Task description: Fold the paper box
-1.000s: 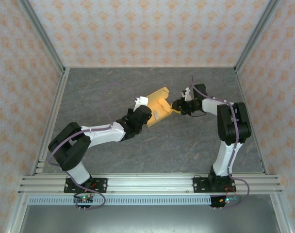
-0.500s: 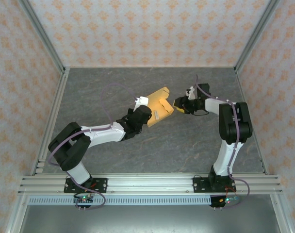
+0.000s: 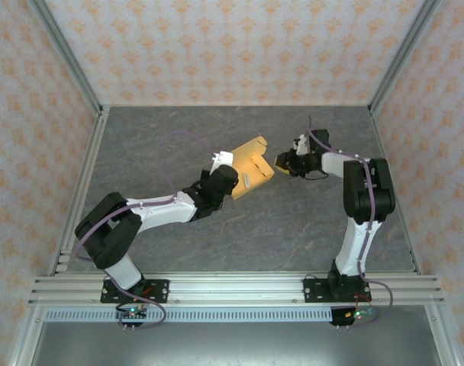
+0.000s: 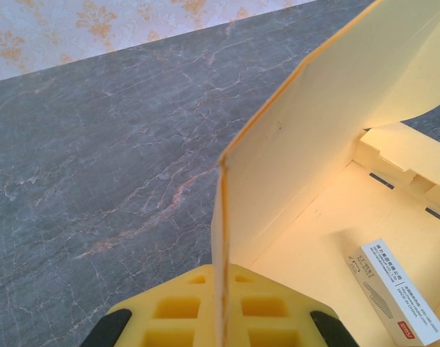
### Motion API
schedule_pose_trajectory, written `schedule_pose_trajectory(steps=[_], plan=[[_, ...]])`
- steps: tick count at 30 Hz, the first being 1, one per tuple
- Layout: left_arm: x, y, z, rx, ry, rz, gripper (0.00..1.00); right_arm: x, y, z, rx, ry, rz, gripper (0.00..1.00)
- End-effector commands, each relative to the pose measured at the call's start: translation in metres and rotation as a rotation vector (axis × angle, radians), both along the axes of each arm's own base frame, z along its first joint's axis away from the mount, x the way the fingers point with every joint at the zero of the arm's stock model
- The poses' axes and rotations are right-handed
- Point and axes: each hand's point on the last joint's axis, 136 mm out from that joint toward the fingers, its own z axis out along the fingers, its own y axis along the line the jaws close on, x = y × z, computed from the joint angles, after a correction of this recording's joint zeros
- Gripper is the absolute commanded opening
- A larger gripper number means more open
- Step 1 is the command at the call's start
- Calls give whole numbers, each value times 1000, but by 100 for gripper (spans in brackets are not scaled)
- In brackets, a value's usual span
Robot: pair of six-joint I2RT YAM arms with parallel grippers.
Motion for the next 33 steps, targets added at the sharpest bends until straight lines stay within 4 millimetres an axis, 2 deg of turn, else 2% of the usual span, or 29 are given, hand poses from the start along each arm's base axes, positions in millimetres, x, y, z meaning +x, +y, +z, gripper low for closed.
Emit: schedule_pose_trajectory(steps=[1,11,33], plan=[[0,3,12,-31,-24,13,0,-2,7,-1,-4,-1,32,27],[-1,3,10,-31,-20,12,0,-10,24,6,25,-11,83,26],[-1,3,9,-32,-16,17,0,-21,44,15,66,-18,152,31]])
